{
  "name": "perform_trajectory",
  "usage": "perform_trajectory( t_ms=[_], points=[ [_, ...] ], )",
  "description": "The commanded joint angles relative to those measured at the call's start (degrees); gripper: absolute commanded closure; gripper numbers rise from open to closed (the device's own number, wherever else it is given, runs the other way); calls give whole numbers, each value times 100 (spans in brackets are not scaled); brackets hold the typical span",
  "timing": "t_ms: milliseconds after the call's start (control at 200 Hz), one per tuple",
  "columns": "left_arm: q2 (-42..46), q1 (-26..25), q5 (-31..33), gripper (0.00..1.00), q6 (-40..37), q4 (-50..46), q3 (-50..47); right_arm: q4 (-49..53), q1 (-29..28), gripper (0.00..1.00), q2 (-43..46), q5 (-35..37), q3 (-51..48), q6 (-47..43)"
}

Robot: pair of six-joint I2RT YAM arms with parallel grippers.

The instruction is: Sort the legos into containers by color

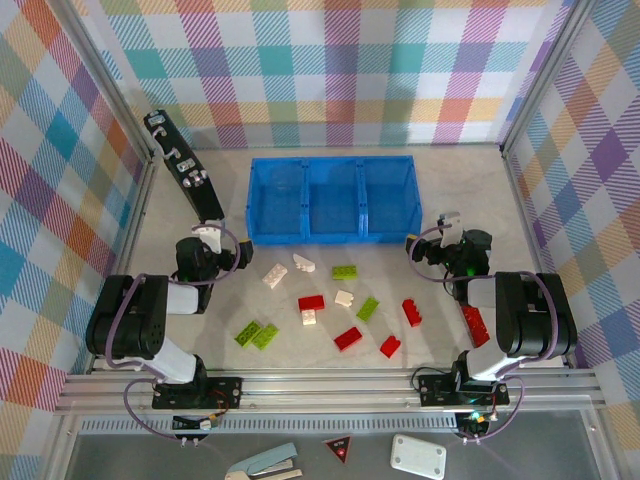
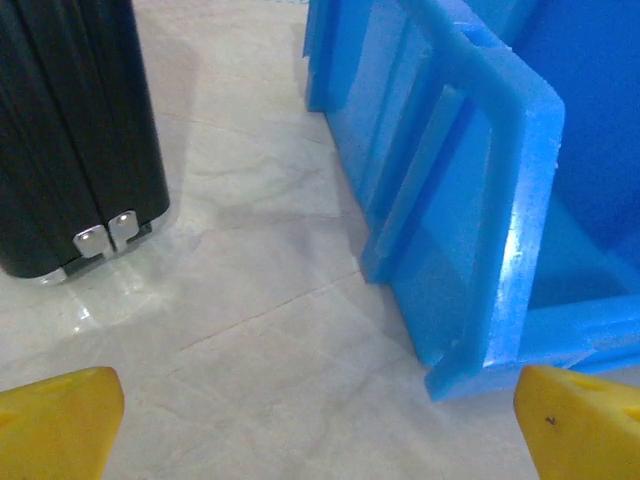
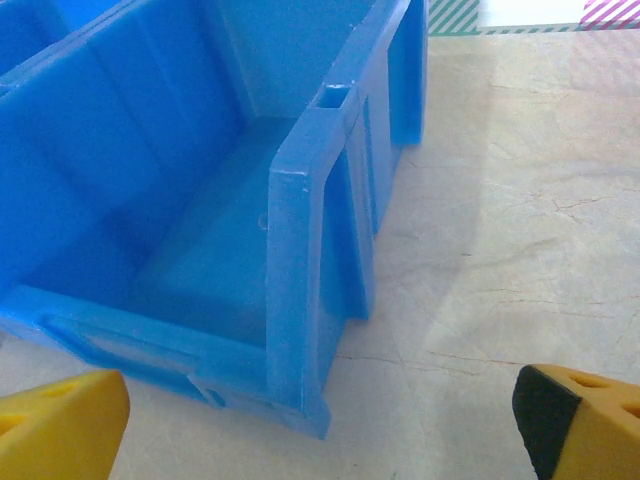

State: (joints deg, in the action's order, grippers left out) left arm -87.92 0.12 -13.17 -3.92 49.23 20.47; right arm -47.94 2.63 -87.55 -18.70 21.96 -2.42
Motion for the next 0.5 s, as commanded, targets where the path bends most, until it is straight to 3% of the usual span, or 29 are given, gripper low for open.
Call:
perform_trajectory(
  t_ms=[0, 240, 370, 495],
  points=[
    [508, -32, 112, 0, -24, -460, 218, -43, 9, 1, 159, -18, 31, -41],
    [1076, -81, 335, 0, 46, -1626, 652, 271, 9, 1, 208, 134, 195, 35],
    [1321, -236, 514, 0, 51, -2333, 905, 1313, 4, 1, 437, -99, 609, -79],
    [1529, -412, 634, 0, 87, -2911, 1142, 1629, 2, 0, 651, -139, 630, -77]
  ],
)
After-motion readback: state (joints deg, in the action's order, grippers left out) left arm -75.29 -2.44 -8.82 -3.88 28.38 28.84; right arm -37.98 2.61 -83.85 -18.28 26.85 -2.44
